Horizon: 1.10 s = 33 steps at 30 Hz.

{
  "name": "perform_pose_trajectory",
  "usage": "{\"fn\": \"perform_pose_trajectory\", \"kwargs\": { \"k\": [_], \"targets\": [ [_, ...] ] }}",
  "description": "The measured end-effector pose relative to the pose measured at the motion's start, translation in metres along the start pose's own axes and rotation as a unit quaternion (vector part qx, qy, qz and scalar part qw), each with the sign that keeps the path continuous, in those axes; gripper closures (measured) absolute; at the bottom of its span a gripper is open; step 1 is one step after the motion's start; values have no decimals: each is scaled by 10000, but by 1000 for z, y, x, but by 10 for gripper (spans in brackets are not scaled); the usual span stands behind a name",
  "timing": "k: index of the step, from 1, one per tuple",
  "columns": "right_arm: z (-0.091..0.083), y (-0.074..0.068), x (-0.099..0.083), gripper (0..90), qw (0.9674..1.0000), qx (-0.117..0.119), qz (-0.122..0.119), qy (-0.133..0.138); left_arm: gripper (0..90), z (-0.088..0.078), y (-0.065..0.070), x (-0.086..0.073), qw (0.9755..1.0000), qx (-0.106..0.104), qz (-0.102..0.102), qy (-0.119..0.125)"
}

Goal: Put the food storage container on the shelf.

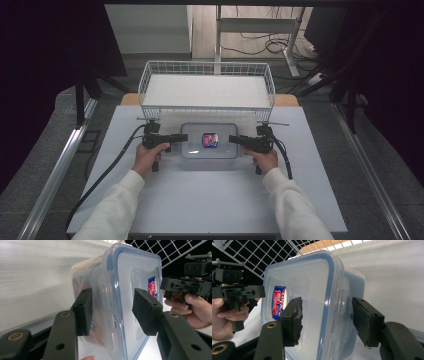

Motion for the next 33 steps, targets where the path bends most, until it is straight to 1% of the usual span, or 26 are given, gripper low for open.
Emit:
{"fn": "perform_pose_trajectory", "kwargs": {
  "k": [3,5,6,10,12,14,16,18,20,22,23,24,25,26,28,30,32,33],
  "targets": [
    [1,-1,0,409,9999,-84,-69,39,509,1,-1,0,10000,35,-69,26],
    [2,-1,-1,400,9998,-163,-48,82,506,3,-1,1,9998,45,-148,80],
    [3,-1,-1,395,9997,-197,-39,107,504,3,-1,1,9998,22,-164,91],
    [6,0,-2,378,9994,-299,-23,193,499,5,-3,1,9997,68,-218,125],
    [6,0,-2,367,9992,-346,-11,197,487,6,-6,-1,9998,113,-166,59],
    [8,1,-4,344,9990,-407,-15,181,480,7,-6,-1,9997,91,-217,91],
    [9,2,-5,334,9988,-441,17,216,477,7,-6,-1,9997,93,-201,105],
    [8,1,-4,324,9983,-517,-36,261,452,6,-5,-1,9998,74,-187,95],
    [7,0,-2,291,9977,-571,-109,350,421,5,-3,-1,9998,92,-139,118],
    [3,-2,1,239,9966,-638,-270,435,388,2,-2,-1,9998,171,28,128],
    [1,-3,1,216,9961,-703,-299,429,371,1,-2,0,9997,185,86,163],
    [-1,-3,1,200,9954,-757,-392,439,364,-3,1,-1,9996,195,101,200],
    [-5,-4,1,192,9939,-841,-492,521,365,-6,2,-1,9996,160,173,181],
    [-9,-4,2,189,9930,-865,-577,567,365,-10,4,-2,9995,141,215,188],
    [-18,-5,1,187,9917,-894,-742,551,352,-19,6,-5,9990,163,389,140],
    [-27,-8,0,209,9900,-847,-999,530,343,-28,10,-9,9977,189,652,67],
    [-37,-12,0,247,9872,-804,-1293,479,325,-35,14,-15,9964,196,830,11],
    [-42,-14,-1,260,9848,-807,-1472,456,315,-39,15,-18,9956,227,912,-19]
  ]
}}
Point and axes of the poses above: each handheld gripper's, and its own axes: z roughly forward along the jaws, x roughly out of its top, y roughly to its right, the point moved 9 cm from there along z, roughly forward along the jaws, and after that the axes turned 14 degrees about y, right-handed, at the moved point
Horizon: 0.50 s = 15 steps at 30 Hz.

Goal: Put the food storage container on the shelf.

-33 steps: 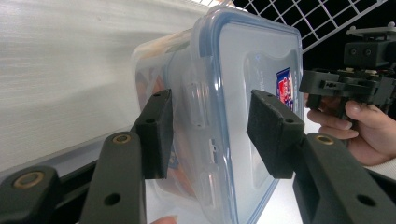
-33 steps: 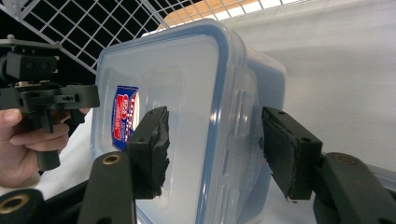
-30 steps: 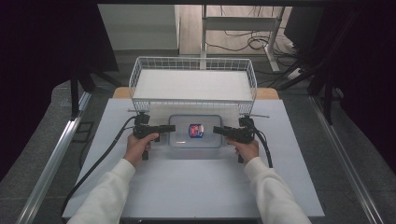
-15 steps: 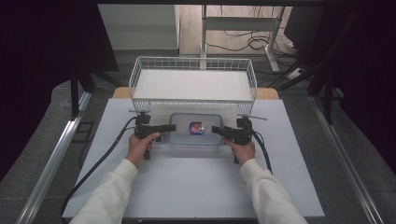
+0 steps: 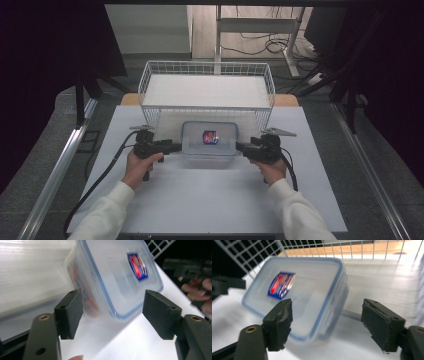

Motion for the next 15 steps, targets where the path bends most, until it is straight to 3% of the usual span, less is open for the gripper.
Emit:
{"fn": "perform_pose_trajectory", "kwargs": {
  "k": [2,11,15],
  "targets": [
    [-9,-4,0,288,9998,56,-199,-39,307,-6,4,-4,9999,4,127,-21],
    [-40,-25,-20,407,9975,426,-507,-246,293,-36,30,-21,9970,81,763,-130],
    [-46,-36,-32,539,9942,592,-752,-498,286,-46,38,-36,9943,178,1018,-255]
  ]
}}
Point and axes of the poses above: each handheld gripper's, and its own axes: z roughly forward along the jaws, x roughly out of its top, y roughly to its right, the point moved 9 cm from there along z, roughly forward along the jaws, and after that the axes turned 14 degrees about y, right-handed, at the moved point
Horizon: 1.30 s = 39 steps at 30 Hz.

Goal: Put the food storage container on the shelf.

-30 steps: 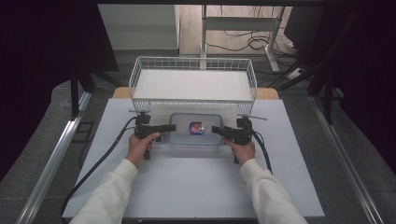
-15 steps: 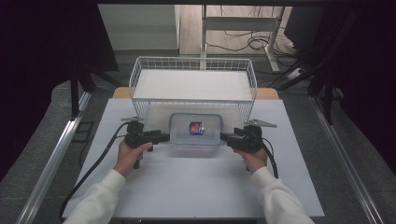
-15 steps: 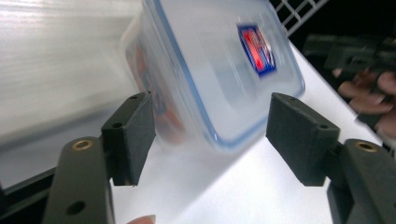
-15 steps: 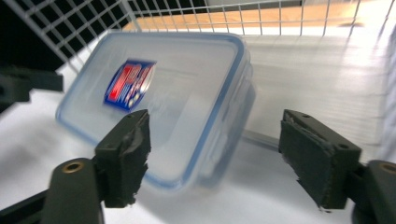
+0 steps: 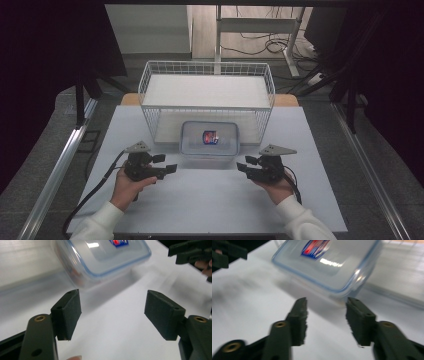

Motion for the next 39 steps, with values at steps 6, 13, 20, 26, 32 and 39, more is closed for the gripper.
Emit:
{"fn": "perform_pose_trajectory", "kwargs": {
  "k": [6,13,20,26,32,39],
  "targets": [
    [10,-22,-21,809,9960,170,-629,-605,279,-12,17,-20,9992,57,293,-281],
    [40,-37,-31,884,9910,239,-944,-917,273,-18,27,-30,9980,19,455,-437],
    [64,-42,-34,885,9901,218,-941,-1017,274,-18,28,-35,9974,-11,475,-542],
    [86,-42,-32,885,9880,75,-1143,-1033,274,-17,26,-35,9972,15,497,-561],
    [105,-41,-27,886,9896,-18,-1063,-964,275,-17,26,-36,9970,-15,515,-583],
    [113,-48,-21,887,9895,6,-1127,-903,276,-17,26,-36,9970,-30,510,-586]
  ]
}}
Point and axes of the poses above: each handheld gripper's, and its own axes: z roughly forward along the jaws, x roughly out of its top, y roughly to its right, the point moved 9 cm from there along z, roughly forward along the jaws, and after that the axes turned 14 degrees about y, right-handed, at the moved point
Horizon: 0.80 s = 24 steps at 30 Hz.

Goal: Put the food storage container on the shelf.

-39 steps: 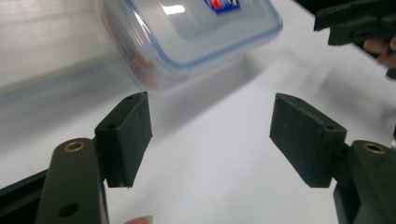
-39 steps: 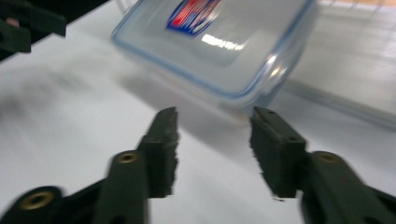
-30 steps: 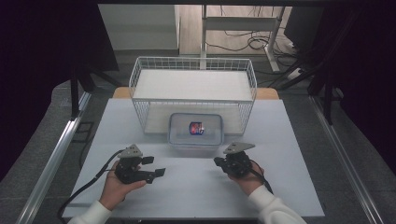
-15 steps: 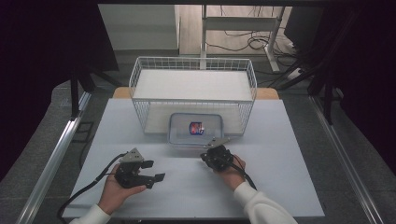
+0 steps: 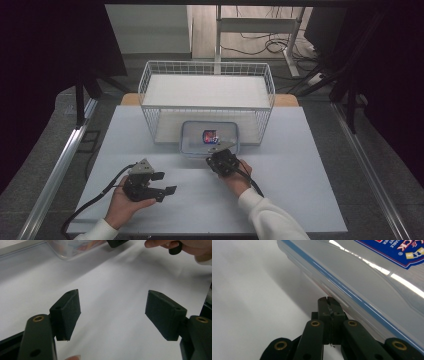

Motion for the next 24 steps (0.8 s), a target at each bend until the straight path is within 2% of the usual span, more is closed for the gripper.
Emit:
{"fn": "perform_pose_trajectory", "kwargs": {
  "k": [11,15,17,21,24],
  "targets": [
    [-1,13,10,887,9996,-159,168,175,276,0,0,1,10000,-19,-41,25],
    [3,18,18,887,9992,-256,203,245,276,1,0,1,10000,-26,-57,17],
    [7,22,22,888,9986,-348,297,258,276,1,-1,0,10000,-20,-52,5],
    [16,35,16,887,9981,-457,406,115,276,0,-1,1,10000,-22,-60,21],
    [22,41,13,887,9975,-464,504,146,276,0,-2,0,10000,-24,-67,12]
  ]
}}
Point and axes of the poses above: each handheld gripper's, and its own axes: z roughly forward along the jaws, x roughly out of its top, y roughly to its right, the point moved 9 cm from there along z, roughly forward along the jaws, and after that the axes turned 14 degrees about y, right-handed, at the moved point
